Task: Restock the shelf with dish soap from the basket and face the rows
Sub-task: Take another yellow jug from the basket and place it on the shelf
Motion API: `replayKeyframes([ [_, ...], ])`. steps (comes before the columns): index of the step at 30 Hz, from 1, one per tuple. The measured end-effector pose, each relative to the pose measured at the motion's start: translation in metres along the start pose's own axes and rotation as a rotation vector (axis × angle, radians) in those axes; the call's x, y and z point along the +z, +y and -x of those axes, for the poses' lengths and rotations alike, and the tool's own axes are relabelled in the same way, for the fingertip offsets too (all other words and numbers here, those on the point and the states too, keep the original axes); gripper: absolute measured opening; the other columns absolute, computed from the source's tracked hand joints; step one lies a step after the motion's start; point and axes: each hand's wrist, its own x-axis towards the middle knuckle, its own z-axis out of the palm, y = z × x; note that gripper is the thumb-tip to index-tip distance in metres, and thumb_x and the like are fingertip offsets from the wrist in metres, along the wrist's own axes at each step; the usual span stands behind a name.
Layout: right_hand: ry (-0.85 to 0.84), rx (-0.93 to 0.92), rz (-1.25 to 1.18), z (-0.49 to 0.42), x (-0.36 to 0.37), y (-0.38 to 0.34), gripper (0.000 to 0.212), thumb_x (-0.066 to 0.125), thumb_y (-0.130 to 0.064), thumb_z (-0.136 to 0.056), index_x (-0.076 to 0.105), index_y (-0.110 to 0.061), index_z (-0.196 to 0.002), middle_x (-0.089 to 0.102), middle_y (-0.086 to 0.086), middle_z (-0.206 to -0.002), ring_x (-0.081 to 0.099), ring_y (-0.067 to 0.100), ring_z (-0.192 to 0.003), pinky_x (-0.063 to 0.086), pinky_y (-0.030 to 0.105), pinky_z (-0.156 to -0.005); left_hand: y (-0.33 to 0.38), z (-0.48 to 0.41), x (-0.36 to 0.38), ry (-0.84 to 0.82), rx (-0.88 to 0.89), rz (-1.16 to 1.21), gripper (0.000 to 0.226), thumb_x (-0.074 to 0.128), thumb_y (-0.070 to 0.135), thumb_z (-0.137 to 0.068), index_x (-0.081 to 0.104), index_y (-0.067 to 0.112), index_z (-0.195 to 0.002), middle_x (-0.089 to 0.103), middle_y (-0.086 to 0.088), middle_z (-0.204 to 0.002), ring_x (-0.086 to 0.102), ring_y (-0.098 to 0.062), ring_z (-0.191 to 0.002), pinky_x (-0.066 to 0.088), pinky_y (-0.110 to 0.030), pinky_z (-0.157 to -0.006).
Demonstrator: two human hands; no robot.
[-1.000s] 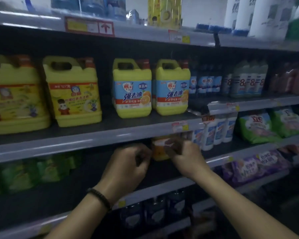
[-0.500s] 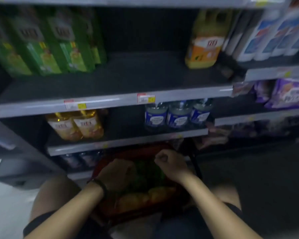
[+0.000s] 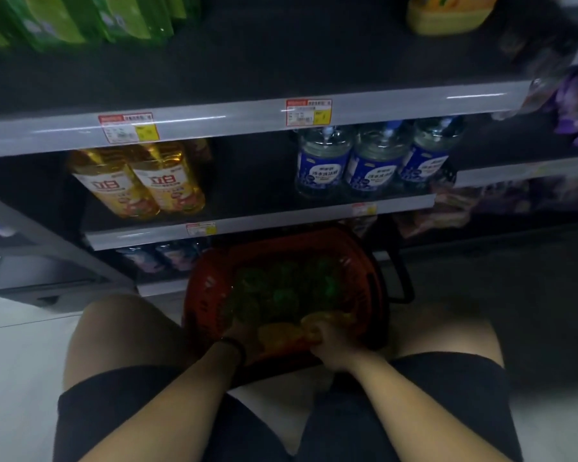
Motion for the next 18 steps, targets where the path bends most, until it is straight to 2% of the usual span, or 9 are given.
replayKeyframes([
  [2, -0.016, 0.032, -0.004, -0.005, 0.008, 0.002, 0.042, 0.058, -0.028, -0.102, 0.061, -0.020, -0.143, 0.063, 0.006, -0.139, 0.059, 0.028, -0.130, 0.048, 0.040, -0.111, -0.002, -0.024, 0.020, -0.059, 0.009, 0.054, 0.072, 0.063, 0.033, -0.101, 0.027, 0.017, -0.162, 0.030, -0.011, -0.161, 0.042, -0.039, -0.140, 0.038, -0.048, -0.120],
  [4, -0.060, 0.091, -0.047, -0.013, 0.016, 0.003, 0.047, 0.059, -0.029, -0.098, 0.058, -0.023, -0.144, 0.064, 0.005, -0.135, 0.061, 0.028, -0.127, 0.051, 0.040, -0.107, -0.004, -0.058, 0.045, -0.015, -0.001, 0.267, 0.069, 0.066, 0.032, -0.099, 0.036, 0.016, -0.159, 0.040, -0.012, -0.155, 0.053, -0.035, -0.126, 0.043, -0.047, -0.115],
  [5, -0.073, 0.112, -0.065, -0.020, 0.020, 0.007, 0.046, 0.060, -0.032, -0.094, 0.060, -0.024, -0.139, 0.067, 0.004, -0.129, 0.064, 0.027, -0.121, 0.053, 0.039, -0.102, -0.005, -0.073, 0.058, -0.010, 0.058, 0.216, 0.070, 0.066, 0.033, -0.097, 0.037, 0.014, -0.159, 0.042, -0.013, -0.156, 0.055, -0.033, -0.127, 0.043, -0.043, -0.115],
  [8, -0.080, 0.151, -0.112, -0.059, 0.039, 0.045, 0.043, 0.058, -0.045, -0.081, 0.066, -0.028, -0.120, 0.071, -0.001, -0.115, 0.069, 0.024, -0.106, 0.059, 0.045, -0.098, 0.005, -0.067, 0.038, -0.108, 0.139, 0.044, 0.061, 0.052, 0.025, -0.108, 0.028, 0.015, -0.163, 0.033, -0.010, -0.163, 0.039, -0.034, -0.149, 0.036, -0.039, -0.122],
  [11, -0.058, 0.179, -0.156, -0.053, 0.034, 0.036, 0.029, 0.059, -0.042, -0.088, 0.069, -0.029, -0.112, 0.071, 0.000, -0.111, 0.068, 0.022, -0.100, 0.059, 0.042, -0.093, 0.020, -0.033, 0.022, -0.061, 0.169, 0.028, 0.064, 0.042, 0.031, -0.112, 0.010, 0.017, -0.165, 0.021, -0.011, -0.167, 0.027, -0.035, -0.154, 0.029, -0.042, -0.125],
  [12, -0.039, 0.189, -0.170, -0.044, 0.027, 0.024, 0.026, 0.059, -0.039, -0.093, 0.069, -0.027, -0.114, 0.071, 0.001, -0.112, 0.068, 0.022, -0.100, 0.058, 0.038, -0.090, 0.017, -0.028, 0.017, -0.003, 0.139, 0.064, 0.067, 0.043, 0.032, -0.112, 0.006, 0.015, -0.165, 0.019, -0.010, -0.168, 0.025, -0.034, -0.155, 0.028, -0.040, -0.125],
  [13, -0.022, 0.201, -0.179, -0.039, 0.024, 0.017, 0.027, 0.060, -0.037, -0.096, 0.070, -0.025, -0.118, 0.071, 0.002, -0.114, 0.068, 0.022, -0.101, 0.057, 0.035, -0.087, 0.016, -0.023, 0.011, -0.018, 0.055, 0.086, 0.071, 0.046, 0.034, -0.111, 0.004, 0.015, -0.165, 0.018, -0.008, -0.167, 0.024, -0.034, -0.155, 0.028, -0.039, -0.125],
  [16, -0.025, 0.204, -0.202, -0.042, 0.020, 0.017, 0.033, 0.062, -0.040, -0.091, 0.071, -0.024, -0.118, 0.073, 0.004, -0.114, 0.070, 0.023, -0.100, 0.060, 0.041, -0.093, -0.007, -0.046, 0.029, -0.020, 0.004, 0.118, 0.082, 0.064, 0.037, -0.100, 0.016, 0.016, -0.163, 0.027, -0.015, -0.165, 0.035, -0.037, -0.149, 0.036, -0.043, -0.121],
  [18, -0.013, 0.207, -0.198, -0.042, 0.019, 0.015, 0.028, 0.061, -0.038, -0.088, 0.072, -0.024, -0.110, 0.073, 0.004, -0.111, 0.070, 0.024, -0.101, 0.059, 0.042, -0.095, -0.013, -0.038, 0.027, 0.003, 0.034, 0.159, 0.073, 0.066, 0.035, -0.096, 0.034, 0.012, -0.157, 0.040, -0.018, -0.157, 0.046, -0.037, -0.142, 0.042, -0.046, -0.118],
])
